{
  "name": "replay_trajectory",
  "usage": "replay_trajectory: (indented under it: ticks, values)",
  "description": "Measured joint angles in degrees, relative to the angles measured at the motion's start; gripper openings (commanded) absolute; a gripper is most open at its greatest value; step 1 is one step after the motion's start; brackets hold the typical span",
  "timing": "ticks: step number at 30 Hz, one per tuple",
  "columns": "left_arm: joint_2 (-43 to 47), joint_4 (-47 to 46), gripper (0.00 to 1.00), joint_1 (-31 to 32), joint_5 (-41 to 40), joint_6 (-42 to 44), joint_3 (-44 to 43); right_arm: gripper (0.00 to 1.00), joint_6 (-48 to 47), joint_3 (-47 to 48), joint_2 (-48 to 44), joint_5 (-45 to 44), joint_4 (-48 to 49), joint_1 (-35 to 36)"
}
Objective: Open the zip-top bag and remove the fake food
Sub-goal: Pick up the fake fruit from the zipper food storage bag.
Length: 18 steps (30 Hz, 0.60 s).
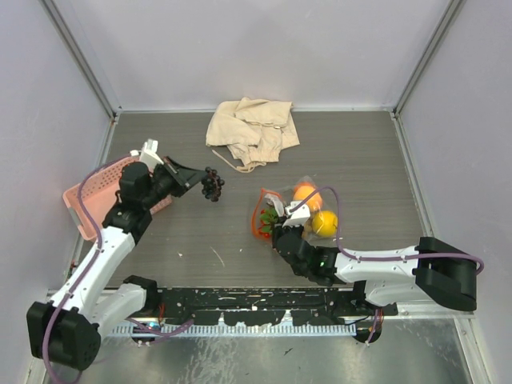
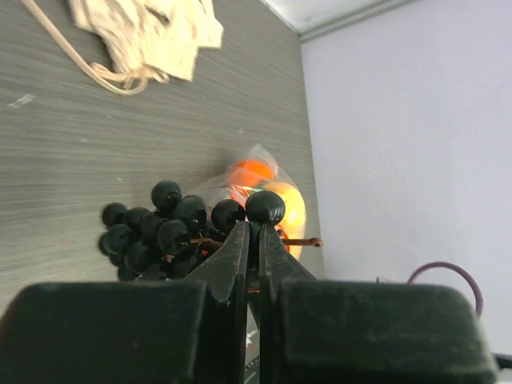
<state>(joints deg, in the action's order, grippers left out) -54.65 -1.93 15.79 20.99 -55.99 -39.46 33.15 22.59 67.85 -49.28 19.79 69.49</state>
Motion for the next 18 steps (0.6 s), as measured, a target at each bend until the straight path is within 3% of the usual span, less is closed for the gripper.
replay_trajectory:
  ticks: [8,18]
  values:
    - [3.0,8.5,0.0,-12.9,3.1,5.2,-4.1,0.01,0.1,0.0,-0.2,-0.2,-1.0,-0.2]
    - [1.0,10.0,0.0,-29.5,9.7,5.6,-5.2,0.01,0.2,0.0,-1.2,-0.4,-1.7,-0.3]
